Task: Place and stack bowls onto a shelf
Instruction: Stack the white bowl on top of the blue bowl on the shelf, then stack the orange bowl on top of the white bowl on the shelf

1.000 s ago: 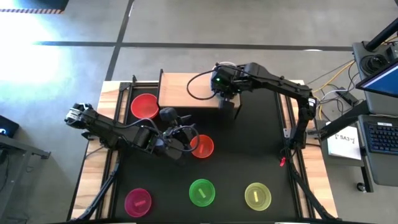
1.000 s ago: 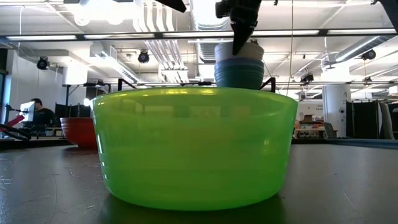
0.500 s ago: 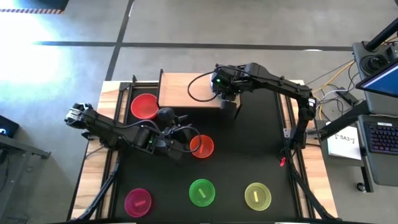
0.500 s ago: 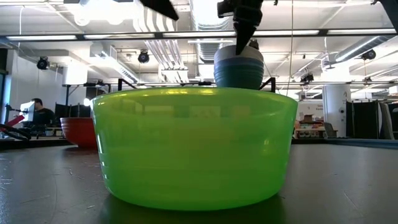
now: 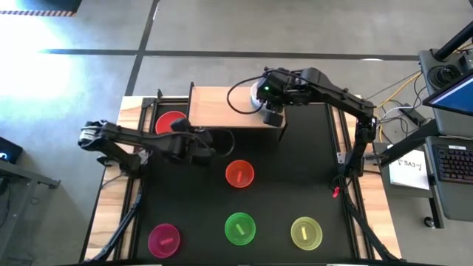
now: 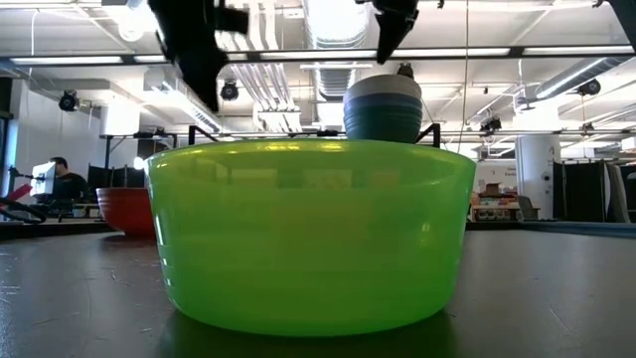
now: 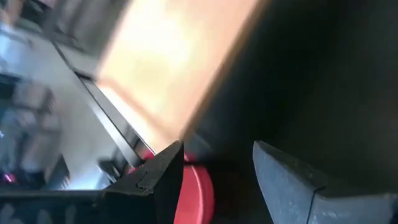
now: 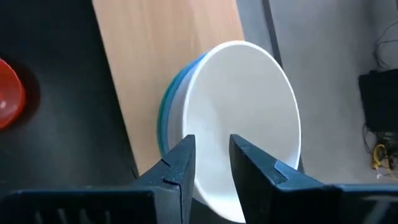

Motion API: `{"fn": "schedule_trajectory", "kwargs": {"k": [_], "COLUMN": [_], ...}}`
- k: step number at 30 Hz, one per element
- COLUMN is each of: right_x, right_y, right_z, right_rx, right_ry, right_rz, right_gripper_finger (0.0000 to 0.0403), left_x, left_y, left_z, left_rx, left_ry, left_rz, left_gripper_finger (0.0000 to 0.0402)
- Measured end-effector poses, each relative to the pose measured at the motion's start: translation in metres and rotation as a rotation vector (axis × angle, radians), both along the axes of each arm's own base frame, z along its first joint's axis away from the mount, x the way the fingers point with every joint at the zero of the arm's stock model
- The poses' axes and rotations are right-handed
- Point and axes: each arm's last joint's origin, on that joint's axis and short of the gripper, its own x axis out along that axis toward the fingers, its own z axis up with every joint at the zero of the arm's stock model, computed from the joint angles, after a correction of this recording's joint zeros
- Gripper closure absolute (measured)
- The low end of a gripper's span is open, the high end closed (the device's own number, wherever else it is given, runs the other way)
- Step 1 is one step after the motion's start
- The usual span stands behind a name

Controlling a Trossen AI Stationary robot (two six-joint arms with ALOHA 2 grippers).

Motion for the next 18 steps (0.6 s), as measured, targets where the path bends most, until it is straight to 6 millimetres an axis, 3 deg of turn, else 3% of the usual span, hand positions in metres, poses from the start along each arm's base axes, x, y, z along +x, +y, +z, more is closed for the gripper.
{"fn": "schedule_trajectory", "kwargs": {"k": [10,18], "right_x": [0.001,0.001], "right_y": [0.004,0.004], "right_z": [0.003,0.003], "right_rx": [0.136,0.136], "right_ry": [-0.066,-0.066], "right_rz": [0.053,0.053], "right_gripper_finger": [0.0312,0.0312], "left_x": [-0.03,-0.063], "left_y": [0.041,0.05], "left_z": [-0.059,-0.093], "left_rx": [-0.187,-0.194], "left_ry": [0.213,0.329], "left_rz": [0.189,0.238], "left_gripper_finger": [0.0226,0.0226]}}
